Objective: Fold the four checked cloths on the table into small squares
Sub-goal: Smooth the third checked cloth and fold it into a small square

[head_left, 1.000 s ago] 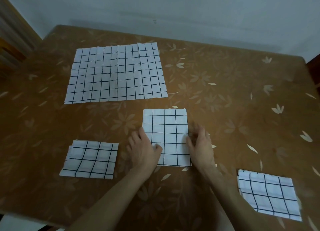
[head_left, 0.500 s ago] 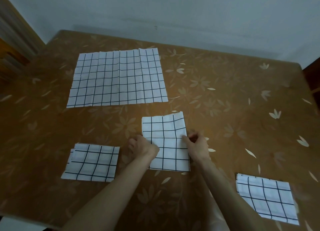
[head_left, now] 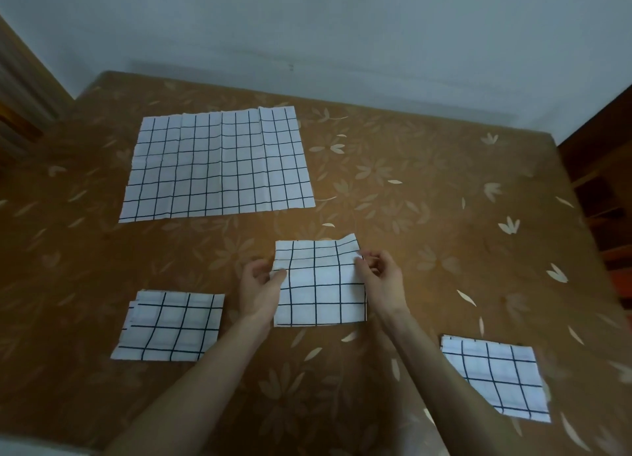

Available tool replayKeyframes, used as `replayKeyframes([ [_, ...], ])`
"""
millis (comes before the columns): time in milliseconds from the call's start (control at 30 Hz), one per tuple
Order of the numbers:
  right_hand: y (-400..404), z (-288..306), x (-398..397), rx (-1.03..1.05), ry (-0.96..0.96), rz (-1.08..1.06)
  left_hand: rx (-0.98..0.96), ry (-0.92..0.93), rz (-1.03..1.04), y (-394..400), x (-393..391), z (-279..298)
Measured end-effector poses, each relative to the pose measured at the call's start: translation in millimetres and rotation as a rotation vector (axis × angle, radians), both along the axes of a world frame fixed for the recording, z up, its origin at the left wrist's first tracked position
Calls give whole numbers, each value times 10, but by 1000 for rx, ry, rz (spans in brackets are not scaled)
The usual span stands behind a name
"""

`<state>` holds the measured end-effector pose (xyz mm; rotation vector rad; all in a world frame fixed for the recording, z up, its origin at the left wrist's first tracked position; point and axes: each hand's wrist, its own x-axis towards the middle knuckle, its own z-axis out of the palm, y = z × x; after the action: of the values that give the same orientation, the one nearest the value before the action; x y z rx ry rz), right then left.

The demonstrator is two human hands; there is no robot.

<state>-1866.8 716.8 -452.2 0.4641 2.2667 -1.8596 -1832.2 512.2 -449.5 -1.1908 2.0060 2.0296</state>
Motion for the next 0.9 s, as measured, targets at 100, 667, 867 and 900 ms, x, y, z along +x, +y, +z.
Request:
replayKeyframes([
  [100,71,119,20,18,9,34,-60,58,-74,-36,22,94],
  [667,642,167,360,987,736,483,-1140,474,-649,-147,187,195],
  [867,763,-290,912,1082,775,696,-1227,418,-1013,-200,698,-170],
  [900,773,-347,985,1092,762,715,-1230,385,-1076,-214,777,-233],
])
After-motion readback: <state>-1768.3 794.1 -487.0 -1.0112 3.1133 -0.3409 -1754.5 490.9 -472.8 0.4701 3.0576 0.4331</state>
